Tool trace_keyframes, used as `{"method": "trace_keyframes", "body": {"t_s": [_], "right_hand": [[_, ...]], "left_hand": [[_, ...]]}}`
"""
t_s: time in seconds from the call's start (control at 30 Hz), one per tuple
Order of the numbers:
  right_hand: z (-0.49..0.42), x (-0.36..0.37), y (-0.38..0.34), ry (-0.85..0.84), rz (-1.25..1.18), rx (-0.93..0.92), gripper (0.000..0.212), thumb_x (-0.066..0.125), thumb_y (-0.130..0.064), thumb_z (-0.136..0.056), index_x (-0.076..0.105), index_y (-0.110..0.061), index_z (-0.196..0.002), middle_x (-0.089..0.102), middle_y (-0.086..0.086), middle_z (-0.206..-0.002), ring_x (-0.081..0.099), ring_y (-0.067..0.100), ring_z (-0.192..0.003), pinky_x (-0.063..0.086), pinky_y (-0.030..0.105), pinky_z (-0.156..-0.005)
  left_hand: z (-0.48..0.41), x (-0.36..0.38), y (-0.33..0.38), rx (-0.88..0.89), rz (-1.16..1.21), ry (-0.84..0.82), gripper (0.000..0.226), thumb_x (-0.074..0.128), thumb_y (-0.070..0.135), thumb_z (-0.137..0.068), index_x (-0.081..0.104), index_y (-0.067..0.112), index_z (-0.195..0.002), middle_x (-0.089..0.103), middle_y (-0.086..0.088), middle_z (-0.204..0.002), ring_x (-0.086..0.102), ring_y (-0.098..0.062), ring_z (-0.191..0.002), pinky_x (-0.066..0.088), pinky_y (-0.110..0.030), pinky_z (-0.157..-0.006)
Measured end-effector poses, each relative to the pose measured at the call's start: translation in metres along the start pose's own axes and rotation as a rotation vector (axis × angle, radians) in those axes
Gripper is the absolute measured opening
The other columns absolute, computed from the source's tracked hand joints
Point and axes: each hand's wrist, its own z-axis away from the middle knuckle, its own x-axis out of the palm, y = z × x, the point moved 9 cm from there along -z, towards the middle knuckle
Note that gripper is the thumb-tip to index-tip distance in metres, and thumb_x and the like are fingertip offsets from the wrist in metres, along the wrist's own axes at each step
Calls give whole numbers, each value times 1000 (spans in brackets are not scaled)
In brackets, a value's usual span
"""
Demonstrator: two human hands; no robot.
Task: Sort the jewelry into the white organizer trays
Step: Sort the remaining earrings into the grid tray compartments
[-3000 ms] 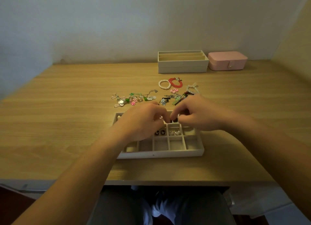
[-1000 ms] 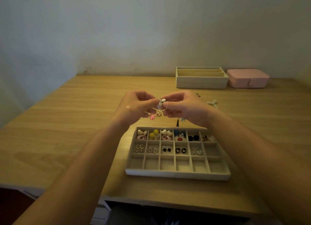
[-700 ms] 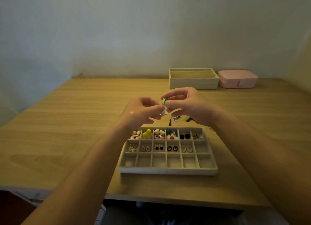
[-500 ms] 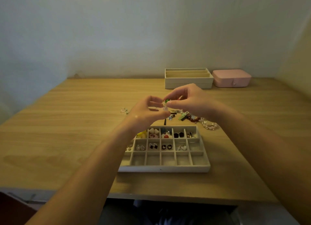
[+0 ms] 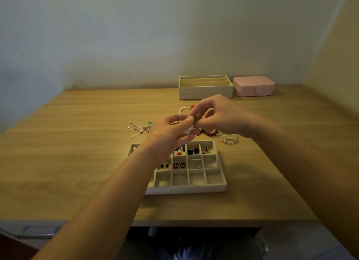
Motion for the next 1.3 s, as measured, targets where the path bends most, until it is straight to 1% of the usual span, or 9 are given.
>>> {"method": "trace_keyframes", "body": {"t_s": [0.1, 0.23, 0.33, 0.43, 0.57, 0.7, 0.87, 1.07, 1.3], "right_hand": [[3, -1, 10, 2, -43, 64, 10, 74, -10, -90, 75, -17, -97, 71, 4, -94, 70, 19, -83, 60, 21, -65], [11, 1, 27, -20, -126, 161, 11, 71, -6, -91, 72, -15, -98, 71, 8, -96, 72, 16, -79, 62, 25, -70], [19, 6, 36, -65, -115, 175, 11, 69, -5, -93, 69, -14, -99, 70, 9, -98, 72, 13, -78, 61, 23, -68], [29, 11, 43, -121, -89, 165, 10, 70, -9, -93, 74, -17, -98, 72, 5, -93, 70, 11, -76, 59, 22, -67], [39, 18, 50, -221, 11, 150, 16, 70, -14, -94, 79, -25, -102, 74, 0, -95, 68, 15, -82, 59, 25, -67], [43, 24, 51, -261, 118, 128, 19, 72, -11, -92, 78, -22, -107, 75, 1, -98, 69, 14, -83, 57, 20, -65], [44, 25, 45, -261, 182, 87, 20, 75, -10, -90, 75, -23, -105, 72, -8, -97, 65, -6, -82, 55, 15, -70], [43, 29, 40, -297, 199, 66, 25, 79, -9, -86, 69, -23, -105, 72, -9, -95, 67, -3, -81, 53, 15, -71], [45, 33, 33, -319, 247, 96, 30, 80, -11, -85, 66, -28, -106, 71, -11, -93, 65, -5, -77, 52, 18, -71]], "left_hand": [[1, -1, -4, -16, -23, 28, 29, 70, 6, -86, 65, -1, -113, 73, -18, -96, 73, -24, -86, 62, -25, -71], [5, -1, -11, -21, -161, 50, 28, 75, 7, -83, 68, -1, -109, 75, -16, -97, 74, -25, -87, 60, -23, -67], [8, 2, -13, 7, -355, 57, 20, 78, 10, -83, 70, 6, -101, 76, -14, -97, 74, -23, -87, 61, -26, -71], [12, 9, -13, 79, -563, 49, 13, 80, 9, -82, 72, 11, -92, 77, -7, -86, 74, -18, -78, 60, -29, -69], [18, 24, -12, 216, -990, 11, 17, 84, 18, -78, 72, 30, -77, 74, 10, -75, 69, 1, -70, 51, -14, -63], [23, 32, -19, 259, -1193, -12, 14, 81, 31, -81, 69, 38, -81, 69, 17, -83, 64, 1, -81, 57, -29, -74], [30, 38, -19, 311, -1299, -52, 13, 79, 37, -81, 72, 35, -91, 67, 19, -92, 61, -2, -86, 57, -40, -78], [33, 39, -17, 281, -1312, -115, 27, 75, 29, -73, 54, 36, -88, 69, 20, -92, 53, 7, -70, 52, -33, -69], [28, 26, -10, 277, -1193, -15, 27, 66, 4, -77, 57, 29, -81, 67, 13, -88, 51, 13, -66, 37, -23, -61]]}}
